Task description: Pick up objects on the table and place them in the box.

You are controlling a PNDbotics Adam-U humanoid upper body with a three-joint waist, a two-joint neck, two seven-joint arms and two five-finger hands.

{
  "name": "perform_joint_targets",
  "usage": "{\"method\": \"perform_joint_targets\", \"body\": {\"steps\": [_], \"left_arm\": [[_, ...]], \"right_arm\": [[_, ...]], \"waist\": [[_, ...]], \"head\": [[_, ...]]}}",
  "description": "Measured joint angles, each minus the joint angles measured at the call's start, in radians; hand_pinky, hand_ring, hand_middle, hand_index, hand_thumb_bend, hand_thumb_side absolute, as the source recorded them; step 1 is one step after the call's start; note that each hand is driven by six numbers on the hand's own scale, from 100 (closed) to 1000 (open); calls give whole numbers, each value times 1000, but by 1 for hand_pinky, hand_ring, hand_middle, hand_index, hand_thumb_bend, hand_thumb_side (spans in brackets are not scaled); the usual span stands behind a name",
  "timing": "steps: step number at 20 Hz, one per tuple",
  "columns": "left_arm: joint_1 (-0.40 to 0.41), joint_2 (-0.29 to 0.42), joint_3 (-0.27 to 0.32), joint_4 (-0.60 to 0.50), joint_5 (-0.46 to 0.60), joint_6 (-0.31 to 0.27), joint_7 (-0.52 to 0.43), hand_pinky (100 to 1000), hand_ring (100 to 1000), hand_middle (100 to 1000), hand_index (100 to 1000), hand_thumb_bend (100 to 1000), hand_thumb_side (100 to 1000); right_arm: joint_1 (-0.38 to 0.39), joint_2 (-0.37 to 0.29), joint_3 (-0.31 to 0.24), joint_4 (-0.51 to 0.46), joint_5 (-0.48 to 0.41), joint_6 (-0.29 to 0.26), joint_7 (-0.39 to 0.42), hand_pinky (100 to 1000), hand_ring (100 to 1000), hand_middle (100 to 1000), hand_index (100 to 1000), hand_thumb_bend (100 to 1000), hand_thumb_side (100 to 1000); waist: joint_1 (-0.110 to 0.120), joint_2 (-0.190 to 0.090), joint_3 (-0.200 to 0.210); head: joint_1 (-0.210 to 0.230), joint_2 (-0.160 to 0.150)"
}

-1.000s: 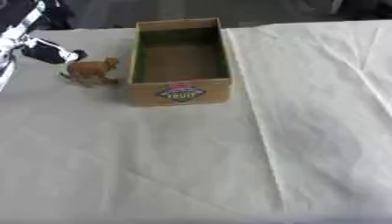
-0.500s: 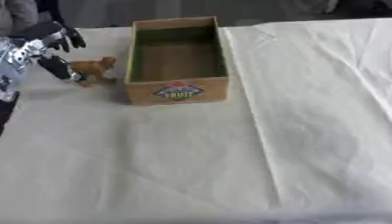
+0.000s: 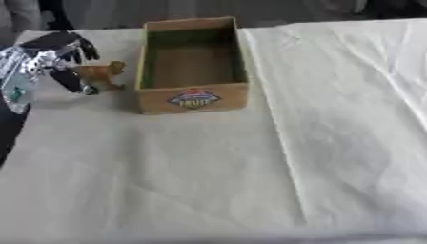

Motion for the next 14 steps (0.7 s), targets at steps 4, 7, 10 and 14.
{"method": "perform_joint_targets", "body": {"steps": [4,7,10,14], "left_arm": [[-7,-14,6,22,-45,5,42,657,612,617,724,595,100],[-8,-22,11,30,-67,4,80,594,534,539,659,521,100],[-8,-25,13,35,-71,3,115,548,479,478,596,447,100],[-8,-25,17,38,-65,6,138,493,394,381,482,391,100]], "right_arm": [[0,0,0,0,0,0,2,424,581,656,796,100,357],[0,0,0,0,0,0,2,424,581,656,796,100,357],[0,0,0,0,0,0,2,424,581,656,796,100,358],[0,0,0,0,0,0,2,424,581,655,796,100,359]], "waist": [[-2,5,-5],[-2,6,-7],[-3,6,-7],[-3,6,-8]], "head": [[2,0],[3,0],[3,0],[3,0]]}}
